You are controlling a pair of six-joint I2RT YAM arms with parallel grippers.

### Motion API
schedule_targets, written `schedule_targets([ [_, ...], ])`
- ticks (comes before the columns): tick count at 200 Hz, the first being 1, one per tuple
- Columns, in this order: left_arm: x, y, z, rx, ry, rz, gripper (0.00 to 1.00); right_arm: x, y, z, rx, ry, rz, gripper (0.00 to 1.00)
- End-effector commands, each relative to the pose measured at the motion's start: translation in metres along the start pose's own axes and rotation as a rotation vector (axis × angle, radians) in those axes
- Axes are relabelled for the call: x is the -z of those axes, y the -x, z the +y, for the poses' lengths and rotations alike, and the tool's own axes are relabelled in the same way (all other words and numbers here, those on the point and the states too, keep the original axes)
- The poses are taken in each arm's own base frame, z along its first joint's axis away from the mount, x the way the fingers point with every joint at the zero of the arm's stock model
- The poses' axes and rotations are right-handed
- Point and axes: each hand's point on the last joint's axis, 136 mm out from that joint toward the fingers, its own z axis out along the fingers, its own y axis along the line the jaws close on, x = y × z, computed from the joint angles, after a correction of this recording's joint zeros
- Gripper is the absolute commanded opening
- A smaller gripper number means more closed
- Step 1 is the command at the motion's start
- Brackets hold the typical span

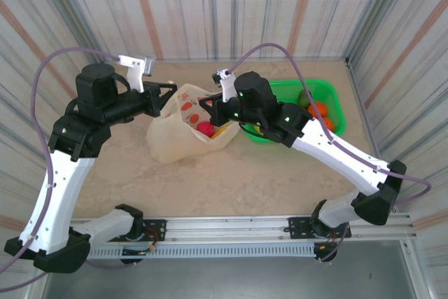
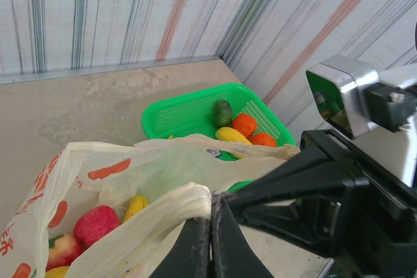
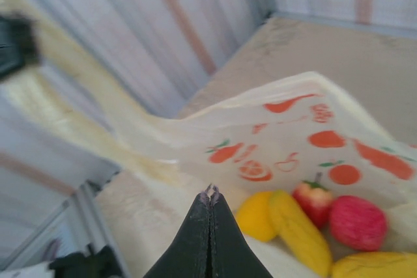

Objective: Place the fake fruits into the plastic bag and tie a complex knot

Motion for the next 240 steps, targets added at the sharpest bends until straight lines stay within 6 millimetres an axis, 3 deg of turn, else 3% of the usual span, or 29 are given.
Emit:
schedule_targets([
  [1,0.0,-0.002,0.001,-0.015,0.009,0.003,0.0,0.028,0.015,0.042,0.007,0.197,-0.004,0.0],
  [22,0.001,-0.003,0.002,-0.015,0.015,0.002,0.0,0.053,0.033,0.053,0.006,0.267,-0.066,0.0],
  [44,0.001,-0.005,0.001,-0.016,0.007,0.006,0.0,0.086,0.059,0.039,-0.01,0.241,-0.173,0.0],
  [65,0.001,-0.005,0.0,-0.017,0.0,0.008,0.0,0.115,0.08,0.0,-0.066,0.141,-0.275,0.0],
  [94,0.002,-0.004,-0.001,-0.017,-0.005,0.005,0.0,0.153,0.086,-0.086,-0.188,-0.134,-0.388,0.01],
  [110,0.003,-0.003,-0.003,-0.018,-0.011,0.002,0.0,0.167,0.075,-0.141,-0.244,-0.32,-0.403,0.02],
  [125,0.002,-0.003,-0.006,-0.017,-0.026,0.001,0.0,0.176,0.053,-0.2,-0.331,-0.52,-0.379,0.06],
  [155,0.0,-0.003,-0.01,-0.005,-0.058,0.002,0.0,0.174,0.001,-0.296,-0.495,-0.801,-0.202,0.1],
  [181,-0.001,-0.004,-0.013,-0.009,-0.069,0.006,0.0,0.167,-0.036,-0.349,-0.539,-0.956,-0.043,0.18],
  [213,-0.003,-0.006,-0.018,-0.037,-0.074,0.018,0.0,0.181,-0.07,-0.401,-0.616,-1.138,0.05,0.49],
  [240,-0.004,-0.006,-0.023,-0.049,-0.084,0.024,0.0,0.184,-0.1,-0.436,-0.718,-1.238,0.2,0.63],
])
